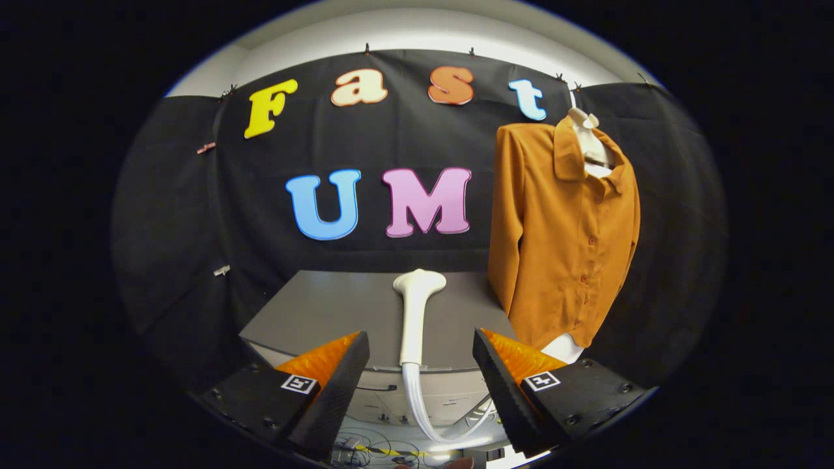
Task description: Iron the clothes twice with a garment steamer, once on the left side and once on the right side.
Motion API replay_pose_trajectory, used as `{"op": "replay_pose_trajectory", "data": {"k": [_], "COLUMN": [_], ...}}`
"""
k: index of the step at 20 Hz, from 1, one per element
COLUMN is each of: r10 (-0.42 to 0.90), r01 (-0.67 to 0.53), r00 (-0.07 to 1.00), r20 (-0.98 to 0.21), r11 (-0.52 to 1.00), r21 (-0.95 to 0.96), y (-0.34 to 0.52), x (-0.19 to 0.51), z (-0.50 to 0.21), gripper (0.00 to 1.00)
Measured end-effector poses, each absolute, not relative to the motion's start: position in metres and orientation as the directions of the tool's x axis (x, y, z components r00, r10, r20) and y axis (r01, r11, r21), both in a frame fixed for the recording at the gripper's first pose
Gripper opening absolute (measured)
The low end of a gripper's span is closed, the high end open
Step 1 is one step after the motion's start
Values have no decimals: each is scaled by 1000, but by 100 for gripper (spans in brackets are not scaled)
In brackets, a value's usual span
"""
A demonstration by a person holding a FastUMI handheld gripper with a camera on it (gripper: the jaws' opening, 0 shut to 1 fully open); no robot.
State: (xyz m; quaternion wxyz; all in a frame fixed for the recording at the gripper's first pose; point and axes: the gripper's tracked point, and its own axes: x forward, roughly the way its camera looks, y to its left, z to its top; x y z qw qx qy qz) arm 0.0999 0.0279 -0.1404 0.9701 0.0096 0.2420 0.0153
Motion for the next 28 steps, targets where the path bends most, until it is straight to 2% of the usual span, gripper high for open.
{"op": "replay_pose_trajectory", "data": {"k": [3,7,8,9,10,13,14,15,16,18,20,24,28], "r10": [42,28,9,-7,-18,-41,-33,-27,-19,12,31,37,40], "r01": [-22,5,14,20,20,27,23,17,11,-17,-26,7,-7], "r00": [811,741,732,723,712,683,656,688,690,735,753,824,919], "r20": [-583,-671,-681,-691,-702,-730,-754,-725,-723,-678,-657,-565,-392], "r11": [999,999,999,1000,1000,999,999,1000,1000,1000,1000,997,996], "r21": [41,47,28,10,-5,-31,-23,-21,-16,-1,17,75,86], "y": [38,44,42,41,41,39,43,43,42,44,45,39,26], "x": [128,147,154,158,160,167,160,160,164,167,165,161,149], "z": [-190,-243,-248,-255,-260,-281,-281,-280,-287,-284,-283,-256,-195], "gripper": [99,99,96,82,77,71,62,38,38,33,23,23,23]}}
